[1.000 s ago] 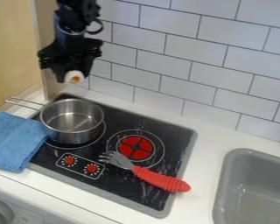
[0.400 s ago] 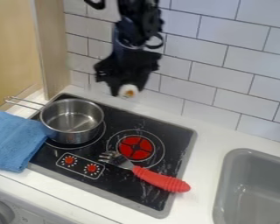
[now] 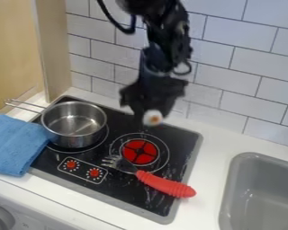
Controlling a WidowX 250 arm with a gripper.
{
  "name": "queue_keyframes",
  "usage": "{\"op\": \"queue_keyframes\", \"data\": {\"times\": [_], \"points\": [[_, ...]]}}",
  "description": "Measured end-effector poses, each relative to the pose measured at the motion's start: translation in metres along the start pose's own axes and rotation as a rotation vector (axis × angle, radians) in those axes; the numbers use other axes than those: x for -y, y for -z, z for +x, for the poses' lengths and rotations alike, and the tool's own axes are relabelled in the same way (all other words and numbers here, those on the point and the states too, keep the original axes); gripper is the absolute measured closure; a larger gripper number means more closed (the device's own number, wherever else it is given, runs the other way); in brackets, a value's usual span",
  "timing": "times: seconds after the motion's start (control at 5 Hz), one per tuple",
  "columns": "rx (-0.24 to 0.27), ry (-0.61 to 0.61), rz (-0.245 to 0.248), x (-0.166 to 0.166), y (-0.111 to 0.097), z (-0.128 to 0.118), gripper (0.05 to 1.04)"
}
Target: Move the black and white object to the right stove
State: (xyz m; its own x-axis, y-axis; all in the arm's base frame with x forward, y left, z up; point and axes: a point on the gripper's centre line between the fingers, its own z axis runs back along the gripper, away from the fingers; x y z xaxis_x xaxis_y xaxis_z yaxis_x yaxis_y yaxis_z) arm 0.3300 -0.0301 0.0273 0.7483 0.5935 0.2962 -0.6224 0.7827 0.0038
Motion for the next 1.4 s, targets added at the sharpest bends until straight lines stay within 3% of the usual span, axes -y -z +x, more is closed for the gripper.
{"op": "queue_keyframes", "data": {"times": [0.2,0.4,0.6,1.0,1.2,1.4], "points": [[-0.055,0.041,0.037,0.004,0.02,-0.019,0.487],[-0.068,0.079,0.053,0.017,0.021,-0.018,0.406],[-0.096,0.072,0.048,0.017,0.02,-0.022,0.109],[-0.093,0.064,0.065,0.015,0.02,-0.021,0.08],[-0.099,0.064,0.099,0.009,0.017,-0.022,0.086],[-0.046,0.034,0.038,0.013,-0.016,-0.007,0.083]]}}
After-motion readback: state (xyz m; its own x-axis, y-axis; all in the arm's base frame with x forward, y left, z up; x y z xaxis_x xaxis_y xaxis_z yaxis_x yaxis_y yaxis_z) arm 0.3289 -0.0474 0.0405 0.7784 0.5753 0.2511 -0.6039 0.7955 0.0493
